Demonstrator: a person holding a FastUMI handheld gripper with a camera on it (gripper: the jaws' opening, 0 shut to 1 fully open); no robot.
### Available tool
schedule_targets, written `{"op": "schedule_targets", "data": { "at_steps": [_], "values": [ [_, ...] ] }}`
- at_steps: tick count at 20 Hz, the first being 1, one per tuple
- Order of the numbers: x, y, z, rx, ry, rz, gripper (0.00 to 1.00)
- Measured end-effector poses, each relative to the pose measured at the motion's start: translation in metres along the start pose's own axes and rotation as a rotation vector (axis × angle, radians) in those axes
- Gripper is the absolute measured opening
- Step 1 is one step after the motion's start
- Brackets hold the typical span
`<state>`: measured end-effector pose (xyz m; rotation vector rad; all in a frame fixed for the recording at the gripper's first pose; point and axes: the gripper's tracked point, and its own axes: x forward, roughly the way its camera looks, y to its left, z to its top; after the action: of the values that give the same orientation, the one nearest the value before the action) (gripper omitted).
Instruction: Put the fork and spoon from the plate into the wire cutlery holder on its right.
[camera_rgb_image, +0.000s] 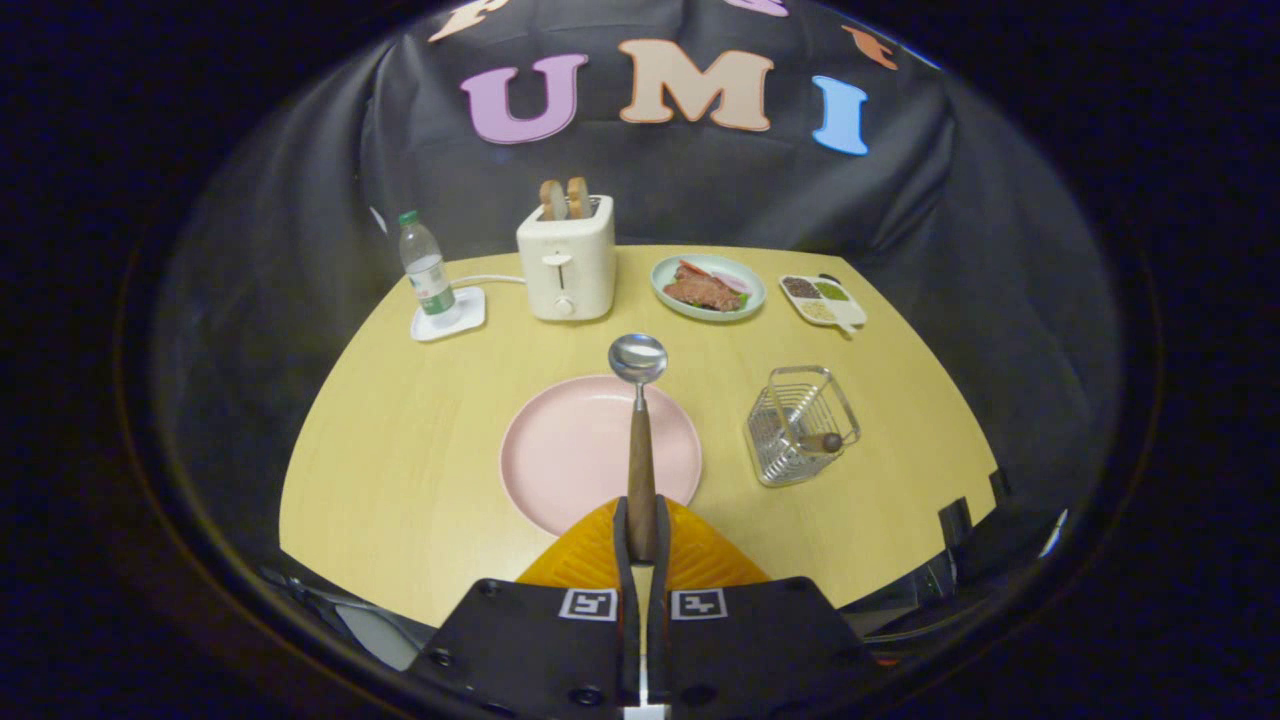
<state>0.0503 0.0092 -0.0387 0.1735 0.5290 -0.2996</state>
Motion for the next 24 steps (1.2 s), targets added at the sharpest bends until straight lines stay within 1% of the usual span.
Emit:
{"op": "schedule_targets", "data": {
  "at_steps": [3, 5, 11, 15, 16, 20, 24],
  "values": [
    [-0.005, -0.021, 0.013, 0.035, 0.047, -0.064, 0.06],
    [-0.006, -0.029, 0.020, 0.083, 0.096, -0.091, 0.06],
    [-0.006, -0.037, 0.041, 0.370, 0.227, -0.102, 0.05],
    [-0.004, -0.066, 0.037, 0.436, 0.337, -0.180, 0.06],
    [-0.002, -0.071, 0.037, 0.460, 0.365, -0.188, 0.06],
    [0.004, -0.075, 0.035, 0.568, 0.477, -0.190, 0.06],
    [0.017, -0.070, 0.036, 0.628, 0.559, -0.173, 0.06]
  ]
}}
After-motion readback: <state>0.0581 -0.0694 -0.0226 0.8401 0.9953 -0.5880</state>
